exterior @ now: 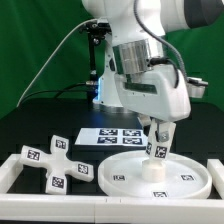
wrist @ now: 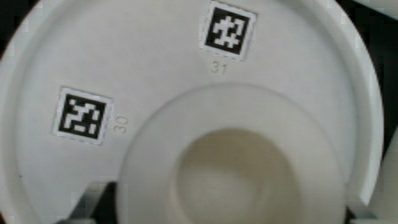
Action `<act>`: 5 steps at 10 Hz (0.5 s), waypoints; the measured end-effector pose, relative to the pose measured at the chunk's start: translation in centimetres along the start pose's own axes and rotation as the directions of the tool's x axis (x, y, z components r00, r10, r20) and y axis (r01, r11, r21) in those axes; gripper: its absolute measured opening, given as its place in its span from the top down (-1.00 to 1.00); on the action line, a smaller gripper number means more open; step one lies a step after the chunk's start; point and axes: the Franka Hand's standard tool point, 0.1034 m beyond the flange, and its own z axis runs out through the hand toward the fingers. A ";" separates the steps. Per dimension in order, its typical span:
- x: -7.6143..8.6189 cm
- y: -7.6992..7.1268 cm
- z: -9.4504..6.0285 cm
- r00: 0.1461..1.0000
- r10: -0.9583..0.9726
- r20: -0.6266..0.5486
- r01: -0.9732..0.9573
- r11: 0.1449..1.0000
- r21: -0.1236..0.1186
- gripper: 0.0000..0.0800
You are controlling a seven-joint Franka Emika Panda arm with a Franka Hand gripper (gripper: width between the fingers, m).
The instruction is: Assemble round table
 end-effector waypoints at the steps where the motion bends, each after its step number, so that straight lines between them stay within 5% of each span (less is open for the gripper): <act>1: 0.2 -0.1 0.0 1.000 0.026 -0.005 -0.026 1.000 0.008 -0.01; 3: 0.0 -0.1 0.0 1.000 0.024 -0.005 -0.024 1.000 0.007 0.00; 4: 0.0 -0.2 -0.1 1.000 -0.022 -0.007 0.022 1.000 0.005 -0.42; 5: -0.3 -0.5 -0.4 0.994 -0.111 -0.017 0.111 0.994 0.001 -0.58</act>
Offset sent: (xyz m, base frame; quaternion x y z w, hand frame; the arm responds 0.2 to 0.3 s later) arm 0.0000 0.0000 0.0000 0.0000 0.0000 -0.0650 0.9979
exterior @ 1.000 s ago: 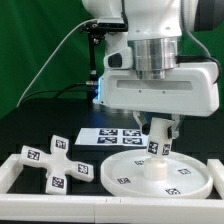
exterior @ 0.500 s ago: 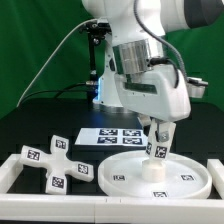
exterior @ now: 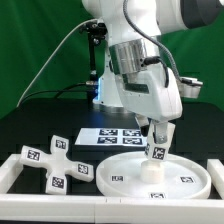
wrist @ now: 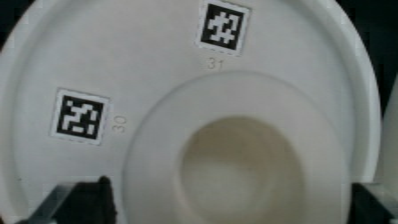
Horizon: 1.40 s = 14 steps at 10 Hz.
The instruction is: Assemble round table
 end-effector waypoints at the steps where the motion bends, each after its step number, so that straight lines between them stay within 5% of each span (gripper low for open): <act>1: -0.1 -0.4 -0.4 0.986 -0.165 -0.003 0.165 0.986 -0.010 -0.58; 5: -0.5 -1.0 -0.8 0.857 -0.515 -0.012 0.514 0.857 -0.040 -0.62; 6: -0.6 -0.9 -0.7 0.771 -0.636 -0.009 0.635 0.770 -0.059 -0.62; 8: -0.9 -0.6 0.0 0.473 -0.881 0.025 0.877 0.468 -0.111 -0.62; 10: -0.7 -0.1 0.7 0.242 -0.968 0.071 0.965 0.233 -0.120 -0.62; 12: -0.4 0.0 0.7 0.226 -0.972 0.071 0.969 0.217 -0.120 -0.62; 14: -0.3 0.0 0.7 0.236 -0.969 0.070 0.967 0.226 -0.121 -0.01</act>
Offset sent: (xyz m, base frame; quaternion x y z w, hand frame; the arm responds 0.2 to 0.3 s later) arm 0.0000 0.0000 0.0000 0.0000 0.0000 -0.1938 0.9810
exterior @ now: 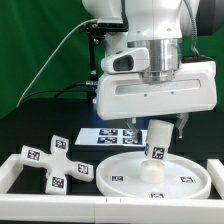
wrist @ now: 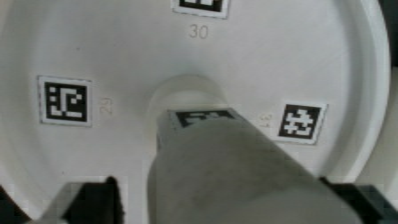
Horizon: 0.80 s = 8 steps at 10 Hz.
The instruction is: Assemble round table
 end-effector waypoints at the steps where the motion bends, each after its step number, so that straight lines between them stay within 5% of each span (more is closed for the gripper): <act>1: 0.0 0.0 0.0 0.999 0.042 0.000 -0.042 0.999 0.001 -0.02; 5: 0.5 0.1 0.2 0.909 0.417 -0.008 -0.417 0.909 0.020 -0.02; 7: 0.9 0.2 0.2 0.734 0.679 -0.025 -0.679 0.734 0.030 -0.02; 8: 1.0 0.1 0.3 0.564 0.826 -0.019 -0.825 0.564 0.045 -0.02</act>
Offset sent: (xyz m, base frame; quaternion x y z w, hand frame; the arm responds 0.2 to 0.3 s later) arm 0.0103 0.0013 -0.0020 0.0199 0.0107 0.2761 0.9608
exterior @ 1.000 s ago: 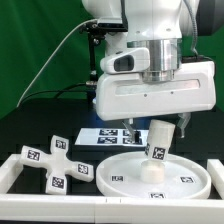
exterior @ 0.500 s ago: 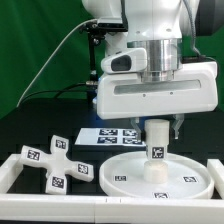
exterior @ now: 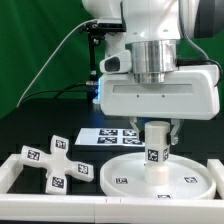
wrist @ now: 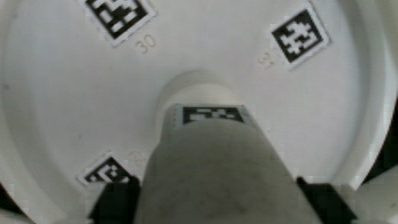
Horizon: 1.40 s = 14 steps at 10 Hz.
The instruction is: Assemble round table
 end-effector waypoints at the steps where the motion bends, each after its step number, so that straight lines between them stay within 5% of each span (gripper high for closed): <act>1: 0.1 0.0 0.0 0.986 0.165 0.007 -0.165 0.986 0.020 -0.02; 3: 0.2 0.3 0.0 0.919 0.391 0.037 -0.393 0.919 0.043 -0.02; 5: 0.2 0.2 0.0 0.910 0.413 0.038 -0.414 0.909 0.042 -0.04; 6: 0.2 0.2 0.0 0.941 0.338 0.035 -0.339 0.940 0.041 -0.49; 9: -0.1 -0.8 -0.7 0.995 -0.090 0.054 0.089 0.996 0.021 -0.61; 12: 0.0 -0.7 -0.7 0.965 -0.260 0.043 0.259 0.966 0.025 -0.62; 13: 0.2 -0.7 -0.7 0.918 -0.394 0.037 0.394 0.919 0.020 -0.62; 14: 0.7 -0.9 -0.7 0.771 -0.636 0.027 0.636 0.771 0.006 -0.62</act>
Offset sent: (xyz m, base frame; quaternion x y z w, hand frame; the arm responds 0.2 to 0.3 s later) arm 0.0000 0.0000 0.0000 0.0000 0.0000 0.1938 0.9810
